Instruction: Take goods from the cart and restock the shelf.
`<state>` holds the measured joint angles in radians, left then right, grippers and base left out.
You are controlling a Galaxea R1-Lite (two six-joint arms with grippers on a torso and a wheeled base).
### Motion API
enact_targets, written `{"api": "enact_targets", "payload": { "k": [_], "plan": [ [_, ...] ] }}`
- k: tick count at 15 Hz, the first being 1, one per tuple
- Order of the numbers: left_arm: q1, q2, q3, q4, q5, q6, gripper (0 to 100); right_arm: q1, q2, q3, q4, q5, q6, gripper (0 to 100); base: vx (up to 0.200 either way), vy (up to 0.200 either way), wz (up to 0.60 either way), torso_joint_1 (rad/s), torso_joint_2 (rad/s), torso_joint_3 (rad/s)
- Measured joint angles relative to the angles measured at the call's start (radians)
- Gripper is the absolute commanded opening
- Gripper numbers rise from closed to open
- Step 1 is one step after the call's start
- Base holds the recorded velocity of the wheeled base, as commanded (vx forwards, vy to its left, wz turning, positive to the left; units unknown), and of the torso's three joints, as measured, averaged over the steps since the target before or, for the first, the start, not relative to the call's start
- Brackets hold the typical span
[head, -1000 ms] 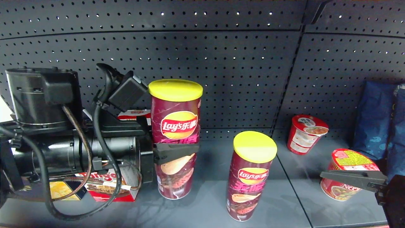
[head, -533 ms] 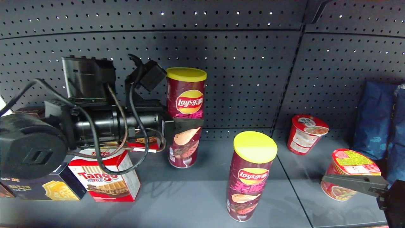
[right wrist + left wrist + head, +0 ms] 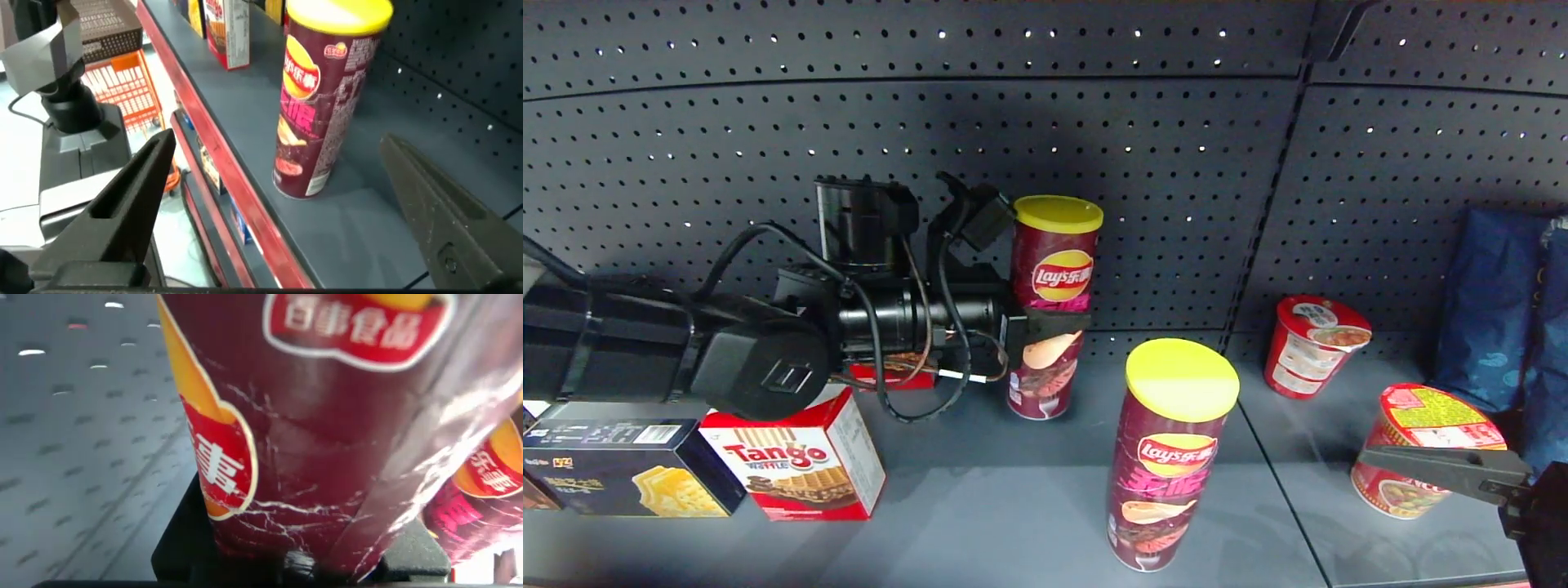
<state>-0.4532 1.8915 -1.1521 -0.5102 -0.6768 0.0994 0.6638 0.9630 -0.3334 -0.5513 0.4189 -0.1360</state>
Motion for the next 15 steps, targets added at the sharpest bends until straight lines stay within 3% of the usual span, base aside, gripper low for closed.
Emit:
{"api": "enact_targets", "payload": {
  "k": [5,9,15],
  "plan": [
    [-0.008,0.087,-0.008,-0.154,-0.052,-0.009,0,-0.001,-0.01,0.003,0.0,0.0,0.001,100,0.0,0.0,0.0,0.0,0.0,0.0],
    [-0.027,0.157,-0.089,-0.154,-0.054,-0.012,0,-0.002,-0.018,0.005,0.0,-0.001,0.002,100,0.0,0.0,0.0,0.0,0.0,0.0],
    [-0.045,0.245,-0.178,-0.159,-0.053,-0.046,0,-0.003,-0.031,-0.005,0.0,0.0,0.012,100,0.0,0.0,0.0,0.0,0.0,0.0]
  ]
}}
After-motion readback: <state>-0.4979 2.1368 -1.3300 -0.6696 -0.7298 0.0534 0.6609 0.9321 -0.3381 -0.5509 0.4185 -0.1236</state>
